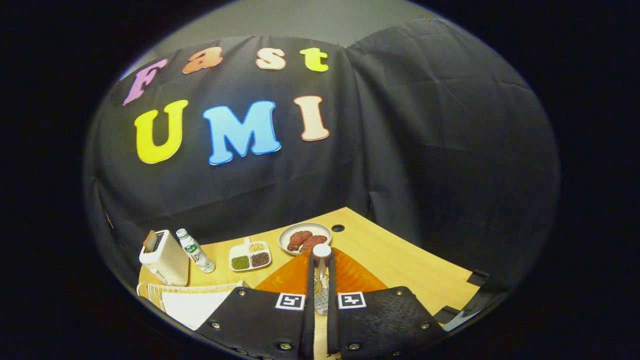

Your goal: Take the plate from the dish rack, then take the spoon from the basket and place it into the plate.

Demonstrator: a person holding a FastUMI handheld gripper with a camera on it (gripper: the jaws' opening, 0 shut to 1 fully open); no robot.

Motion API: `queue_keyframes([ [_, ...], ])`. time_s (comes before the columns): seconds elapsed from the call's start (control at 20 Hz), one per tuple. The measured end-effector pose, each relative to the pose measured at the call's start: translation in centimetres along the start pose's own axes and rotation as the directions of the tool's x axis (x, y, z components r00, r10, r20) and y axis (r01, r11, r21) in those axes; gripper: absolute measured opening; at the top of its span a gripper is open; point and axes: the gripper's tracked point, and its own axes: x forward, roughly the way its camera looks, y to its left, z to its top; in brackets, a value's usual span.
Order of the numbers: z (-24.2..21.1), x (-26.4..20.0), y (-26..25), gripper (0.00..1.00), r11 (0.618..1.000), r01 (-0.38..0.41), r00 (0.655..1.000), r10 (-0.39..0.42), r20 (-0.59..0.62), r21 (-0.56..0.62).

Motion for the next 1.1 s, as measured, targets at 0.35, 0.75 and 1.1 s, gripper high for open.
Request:
queue_keyframes([
  [0.35, -3.8, -7.3, 7.9, 0.1, 0.978, -0.195, 0.98, 0.192, -0.046, -0.075],
  [0.75, -9.1, -15.6, 14.8, 0.1, 0.912, -0.383, 0.921, 0.366, -0.133, -0.146],
  [1.1, -15.4, -20.1, 17.6, 0.1, 0.857, -0.488, 0.862, 0.442, -0.249, -0.165],
])
